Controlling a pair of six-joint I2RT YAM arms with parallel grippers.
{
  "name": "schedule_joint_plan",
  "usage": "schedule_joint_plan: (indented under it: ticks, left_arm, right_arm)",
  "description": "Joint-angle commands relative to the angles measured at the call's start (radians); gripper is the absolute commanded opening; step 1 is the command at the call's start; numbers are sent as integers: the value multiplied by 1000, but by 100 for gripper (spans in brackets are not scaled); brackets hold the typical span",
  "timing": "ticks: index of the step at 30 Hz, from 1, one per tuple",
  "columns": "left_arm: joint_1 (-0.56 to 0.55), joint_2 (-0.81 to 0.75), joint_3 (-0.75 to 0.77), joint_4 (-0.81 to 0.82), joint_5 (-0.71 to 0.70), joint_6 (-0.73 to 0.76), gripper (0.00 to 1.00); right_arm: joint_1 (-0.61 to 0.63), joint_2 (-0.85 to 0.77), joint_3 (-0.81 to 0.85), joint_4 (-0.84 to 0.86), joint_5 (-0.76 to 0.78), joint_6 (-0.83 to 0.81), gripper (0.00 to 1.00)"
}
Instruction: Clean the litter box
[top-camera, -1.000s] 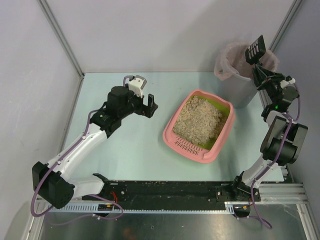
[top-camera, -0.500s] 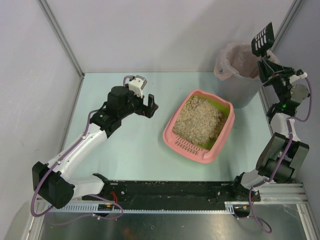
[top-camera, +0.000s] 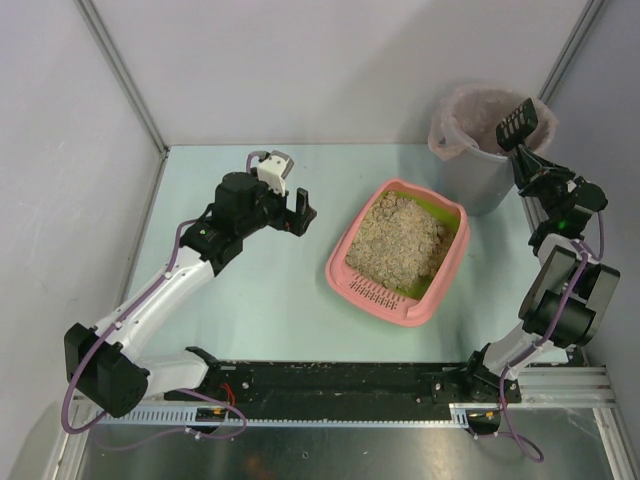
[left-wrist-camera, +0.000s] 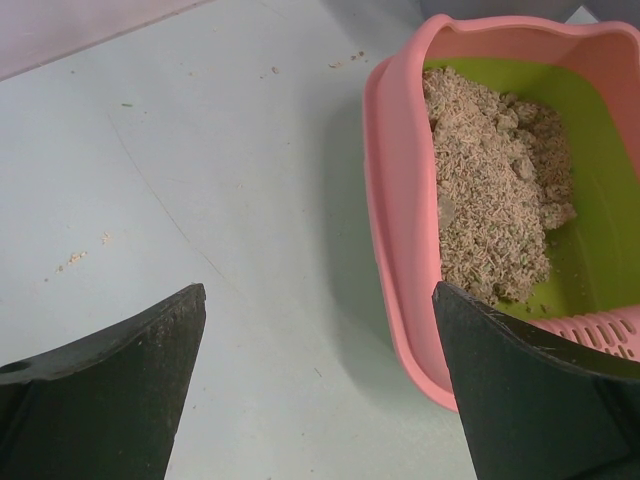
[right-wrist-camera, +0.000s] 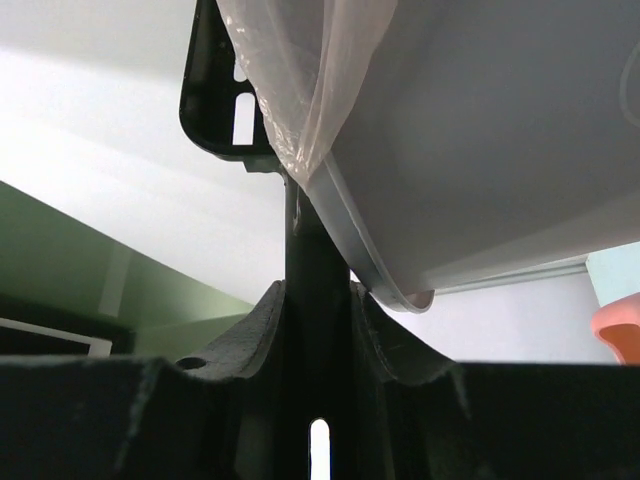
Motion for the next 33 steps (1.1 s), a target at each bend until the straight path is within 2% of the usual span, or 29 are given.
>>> schedule_joint_plan:
  ticks: [1, 9, 19, 22, 23, 26, 27, 28, 29, 30, 33]
  left_arm:
    - [7, -1, 0, 16, 10, -11, 100]
    - [7, -4, 1, 16, 10, -11, 100]
    - [6, -25, 7, 20, 33, -2, 100]
    - [6, -44, 7, 37, 35, 6, 100]
    - [6, -47, 10, 42, 27, 6, 99]
    - [6, -56, 34, 50, 24, -8, 99]
    - [6, -53, 56, 53, 25, -23, 99]
    - [6, -44, 68, 53, 30, -32, 99]
    - [6, -35, 82, 53, 42, -42, 99]
    - [6, -28, 108, 53, 51, -60, 99]
    - [6, 25, 158, 51, 99, -104, 98]
  right_arm:
    - [-7, -16, -7, 48, 9, 43, 0]
    - [-7, -94, 2, 80, 18, 70, 0]
    - [1, -284, 59, -237, 22, -261, 0]
    - [16, -339, 77, -378, 25, -432, 0]
    - [28, -353, 85, -421, 35, -547, 0]
    - [74, -416, 144, -622, 67, -727, 0]
    - [90, -445, 193, -739, 83, -864, 0]
    - [107, -462, 218, -801, 103, -932, 0]
    - [149, -476, 247, -929, 151, -994, 0]
    - [172, -505, 273, -987, 184, -1123, 0]
    - [270, -539, 371, -1177, 300, -1307, 0]
